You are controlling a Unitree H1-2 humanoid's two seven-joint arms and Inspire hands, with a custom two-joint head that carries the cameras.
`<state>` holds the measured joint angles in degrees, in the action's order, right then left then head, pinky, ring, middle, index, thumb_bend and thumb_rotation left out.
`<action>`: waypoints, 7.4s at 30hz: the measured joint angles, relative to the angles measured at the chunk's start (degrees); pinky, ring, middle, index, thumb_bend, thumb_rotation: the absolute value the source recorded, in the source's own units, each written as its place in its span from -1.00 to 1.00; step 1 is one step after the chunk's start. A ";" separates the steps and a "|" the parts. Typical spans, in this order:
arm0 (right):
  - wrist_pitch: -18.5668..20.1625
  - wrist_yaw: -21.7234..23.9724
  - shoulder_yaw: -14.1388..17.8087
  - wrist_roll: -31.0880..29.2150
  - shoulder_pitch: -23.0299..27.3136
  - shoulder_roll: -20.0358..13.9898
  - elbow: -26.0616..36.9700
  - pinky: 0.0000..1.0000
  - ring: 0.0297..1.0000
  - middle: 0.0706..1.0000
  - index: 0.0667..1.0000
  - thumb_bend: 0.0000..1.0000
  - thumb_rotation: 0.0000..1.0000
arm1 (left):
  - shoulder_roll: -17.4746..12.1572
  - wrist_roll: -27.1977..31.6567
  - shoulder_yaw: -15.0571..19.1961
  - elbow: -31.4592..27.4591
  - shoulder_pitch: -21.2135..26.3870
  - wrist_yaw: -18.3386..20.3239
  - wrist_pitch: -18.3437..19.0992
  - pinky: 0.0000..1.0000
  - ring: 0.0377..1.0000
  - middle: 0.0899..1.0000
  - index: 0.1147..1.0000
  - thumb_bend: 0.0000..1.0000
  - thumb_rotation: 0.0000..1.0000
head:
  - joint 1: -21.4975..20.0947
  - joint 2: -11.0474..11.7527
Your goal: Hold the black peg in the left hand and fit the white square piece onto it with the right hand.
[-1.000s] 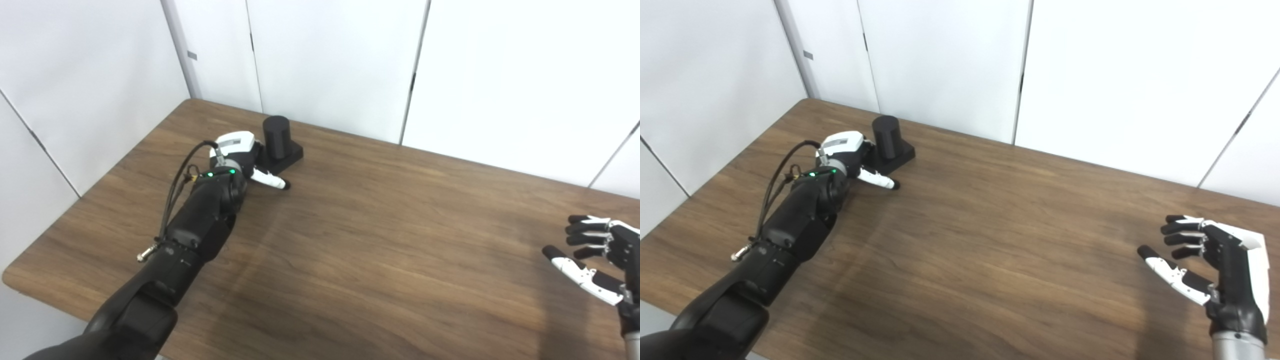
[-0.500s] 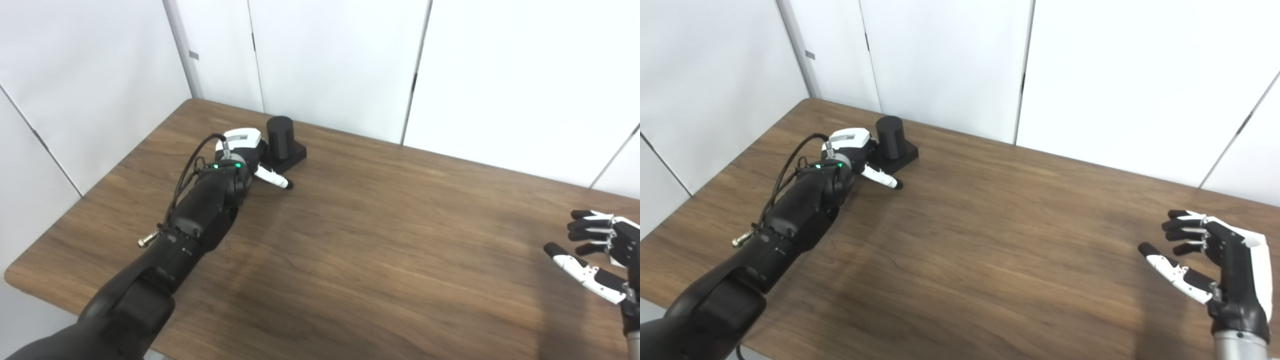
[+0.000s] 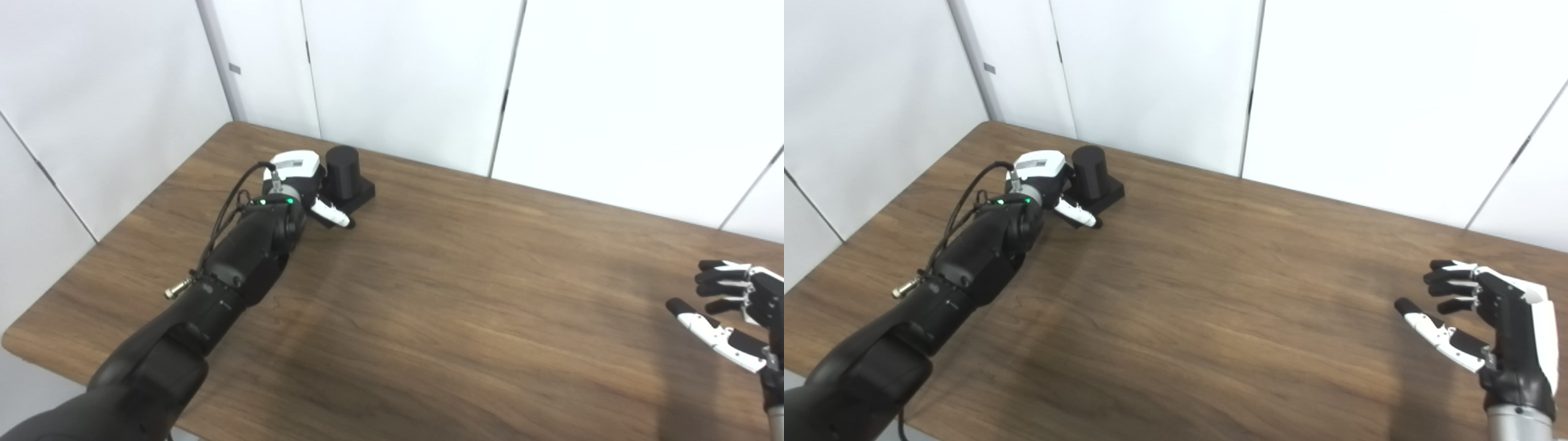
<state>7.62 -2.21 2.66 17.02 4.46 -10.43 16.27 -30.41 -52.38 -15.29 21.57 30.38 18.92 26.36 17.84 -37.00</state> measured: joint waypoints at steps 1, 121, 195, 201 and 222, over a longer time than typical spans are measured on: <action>0.04 0.00 0.03 -0.05 -0.01 0.00 0.00 -0.07 0.11 0.29 -0.09 0.00 -0.78 | -0.33 0.08 -0.54 -0.03 0.08 0.06 -0.03 0.95 0.89 0.77 0.17 0.52 -0.45 | 0.00 0.00; -4.97 -2.66 -0.56 4.72 1.20 2.03 -3.70 -0.10 0.12 0.28 -0.08 0.01 -0.75 | 13.23 14.56 -18.82 -12.96 -5.35 -2.59 -29.55 0.71 0.74 0.67 -0.16 0.05 -0.87 | -31.98 -2.90; 12.44 40.70 -24.16 32.08 35.14 -27.53 -33.86 0.49 0.80 0.89 0.80 0.73 -0.79 | 10.52 16.61 -16.95 -12.03 -8.68 -6.91 -37.04 0.72 0.70 0.67 -0.16 0.05 -0.89 | -42.19 3.96; 12.08 39.20 -24.47 31.77 35.29 -25.98 -36.36 0.49 0.79 0.87 0.76 0.69 -0.81 | 10.48 16.61 -16.95 -12.63 -8.99 -6.88 -36.27 0.74 0.70 0.66 -0.16 0.05 -0.89 | -42.01 3.78; 7.86 33.96 -26.91 33.36 35.42 -26.59 -37.99 0.42 0.74 0.76 0.42 0.60 -0.75 | 9.87 16.63 -16.98 -13.69 -9.41 -6.73 -35.87 0.66 0.69 0.66 -0.16 0.05 -0.89 | -42.01 2.72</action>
<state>15.48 31.75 -24.25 50.38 39.88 -37.02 -21.72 -20.54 -35.76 -32.27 7.88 20.97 12.19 -9.51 -24.17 -34.28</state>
